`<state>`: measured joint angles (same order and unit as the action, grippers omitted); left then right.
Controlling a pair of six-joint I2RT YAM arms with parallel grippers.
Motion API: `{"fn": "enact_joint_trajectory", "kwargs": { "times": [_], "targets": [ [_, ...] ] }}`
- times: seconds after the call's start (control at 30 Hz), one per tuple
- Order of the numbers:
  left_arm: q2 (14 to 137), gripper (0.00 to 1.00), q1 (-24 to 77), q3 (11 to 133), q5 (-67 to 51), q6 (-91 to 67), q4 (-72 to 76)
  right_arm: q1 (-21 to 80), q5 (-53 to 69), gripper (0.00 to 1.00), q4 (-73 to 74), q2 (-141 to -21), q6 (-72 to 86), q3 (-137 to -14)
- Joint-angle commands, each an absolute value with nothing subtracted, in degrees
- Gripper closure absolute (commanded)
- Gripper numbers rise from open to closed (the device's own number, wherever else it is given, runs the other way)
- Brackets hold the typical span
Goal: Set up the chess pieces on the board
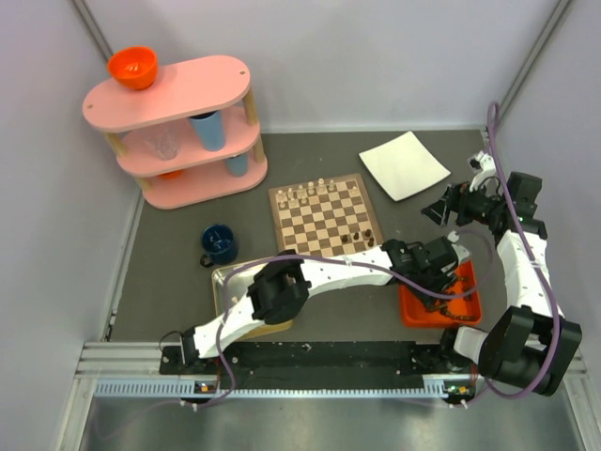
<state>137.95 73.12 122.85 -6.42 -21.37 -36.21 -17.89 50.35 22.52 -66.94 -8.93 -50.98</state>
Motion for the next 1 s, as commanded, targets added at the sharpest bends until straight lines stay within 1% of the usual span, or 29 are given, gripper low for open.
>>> {"fn": "enact_joint_trajectory", "kwargs": {
  "times": [0.0, 0.13, 0.47, 0.6, 0.63, 0.7, 0.73, 0.8, 0.97],
  "targets": [
    [139.39, 0.6, 73.56, 125.86, -6.86, -22.5, -36.56, -18.54, 50.36, 0.15, 21.97, -67.32, -8.96, -52.91],
    [139.92, 0.61, 73.56, 126.12, -6.59, -23.11, -36.39, -18.9, 50.45, 0.14, 22.06, -67.5, -8.88, -52.91],
    [140.36, 0.69, 73.56, 126.47, -6.68, -23.55, -35.95, -18.98, 50.71, 0.15, 22.15, -67.68, -8.88, -53.0],
    [140.36, 0.76, 73.56, 126.47, -6.85, -23.55, -35.86, -18.98, 50.89, 0.14, 22.15, -67.76, -8.88, -53.0],
    [140.36, 0.82, 73.56, 126.47, -6.86, -23.55, -35.86, -18.98, 50.89, 0.15, 22.24, -67.94, -8.88, -53.0],
    [140.1, 0.88, 73.56, 126.39, -6.86, -23.47, -35.6, -18.98, 51.06, 0.15, 22.32, -68.03, -8.88, -53.0],
    [140.01, 0.93, 73.56, 126.21, -6.86, -23.47, -35.51, -18.98, 51.06, 0.15, 22.32, -68.03, -8.96, -53.09],
    [139.4, 0.99, 73.65, 125.95, -6.86, -23.47, -35.25, -18.98, 51.24, 0.15, 22.24, -68.03, -8.96, -53.09],
    [136.76, 1.0, 73.65, 123.23, -5.8, -23.29, -33.58, -19.07, 51.24, 0.15, 22.41, -68.11, -8.96, -53.09]
  ]
}}
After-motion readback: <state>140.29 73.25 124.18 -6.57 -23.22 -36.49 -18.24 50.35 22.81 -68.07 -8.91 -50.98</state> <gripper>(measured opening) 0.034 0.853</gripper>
